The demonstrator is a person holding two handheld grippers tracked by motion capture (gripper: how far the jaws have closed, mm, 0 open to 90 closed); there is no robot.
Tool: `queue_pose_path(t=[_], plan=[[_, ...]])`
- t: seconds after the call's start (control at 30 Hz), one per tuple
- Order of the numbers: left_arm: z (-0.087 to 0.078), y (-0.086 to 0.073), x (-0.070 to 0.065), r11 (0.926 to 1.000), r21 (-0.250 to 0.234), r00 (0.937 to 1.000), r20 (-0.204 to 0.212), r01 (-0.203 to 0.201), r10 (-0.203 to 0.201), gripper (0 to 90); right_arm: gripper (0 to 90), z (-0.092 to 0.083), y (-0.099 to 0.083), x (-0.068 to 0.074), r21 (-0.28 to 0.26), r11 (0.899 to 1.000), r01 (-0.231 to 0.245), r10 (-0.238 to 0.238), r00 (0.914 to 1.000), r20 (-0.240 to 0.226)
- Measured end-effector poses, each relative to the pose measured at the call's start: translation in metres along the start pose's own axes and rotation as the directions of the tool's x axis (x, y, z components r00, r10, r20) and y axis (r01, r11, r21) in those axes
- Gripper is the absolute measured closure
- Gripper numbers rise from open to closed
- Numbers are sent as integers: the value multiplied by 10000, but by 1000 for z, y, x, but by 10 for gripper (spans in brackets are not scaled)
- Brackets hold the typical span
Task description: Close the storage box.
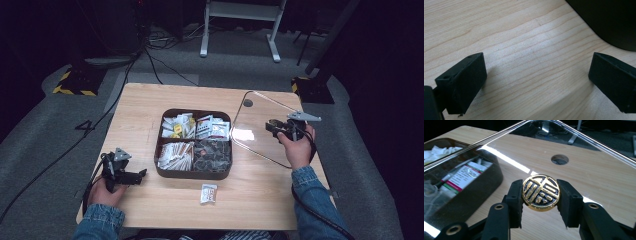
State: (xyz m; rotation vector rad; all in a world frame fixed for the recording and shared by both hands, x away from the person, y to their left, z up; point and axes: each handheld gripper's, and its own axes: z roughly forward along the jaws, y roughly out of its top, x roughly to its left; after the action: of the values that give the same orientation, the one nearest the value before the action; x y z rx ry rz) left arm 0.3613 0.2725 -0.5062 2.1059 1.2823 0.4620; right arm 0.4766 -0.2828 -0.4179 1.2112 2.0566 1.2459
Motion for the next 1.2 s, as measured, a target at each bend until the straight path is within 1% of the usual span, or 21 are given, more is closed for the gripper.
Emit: queue_pose_path(t=[0.13,0.23,0.27,0.33,0.43,0.6,0.73,0.83,1.03,1.13,1.2], plan=[[0,0,0,10000,-1,10000,1,1,-1,20,593,1,15,14,72,9998,160,-158,9995,-287],[0,0,0,10000,-2,10000,1,4,-4,20,593,3,23,23,172,9998,135,-125,9984,-543],[0,0,0,10000,-3,10000,2,5,-5,20,593,4,26,27,146,9998,120,-110,9975,-692],[0,0,0,10000,-1,10000,2,0,0,20,592,5,31,34,141,9998,140,-127,9964,-843],[0,0,0,10000,-1,10000,1,1,-1,20,592,7,37,43,175,9994,311,-294,9956,-891],[0,0,0,10000,-1,10000,1,3,-3,20,593,11,46,57,234,9989,409,-378,9923,-1177],[0,0,0,10000,-21,10000,-17,51,-51,20,592,14,52,68,299,9974,655,-616,9912,-1176],[0,0,0,10000,-14,10000,-10,65,-65,20,592,18,56,76,372,9961,804,-751,9891,-1269],[0,0,0,10000,-17,10000,-20,60,-61,20,592,26,63,95,501,9916,1194,-1106,9823,-1512],[1,0,0,10000,-9,10000,-21,65,-65,20,592,31,67,106,537,9890,1378,-1266,9767,-1733],[0,0,0,10000,-6,10000,-20,63,-63,20,592,34,70,114,549,9861,1570,-1450,9732,-1783]])
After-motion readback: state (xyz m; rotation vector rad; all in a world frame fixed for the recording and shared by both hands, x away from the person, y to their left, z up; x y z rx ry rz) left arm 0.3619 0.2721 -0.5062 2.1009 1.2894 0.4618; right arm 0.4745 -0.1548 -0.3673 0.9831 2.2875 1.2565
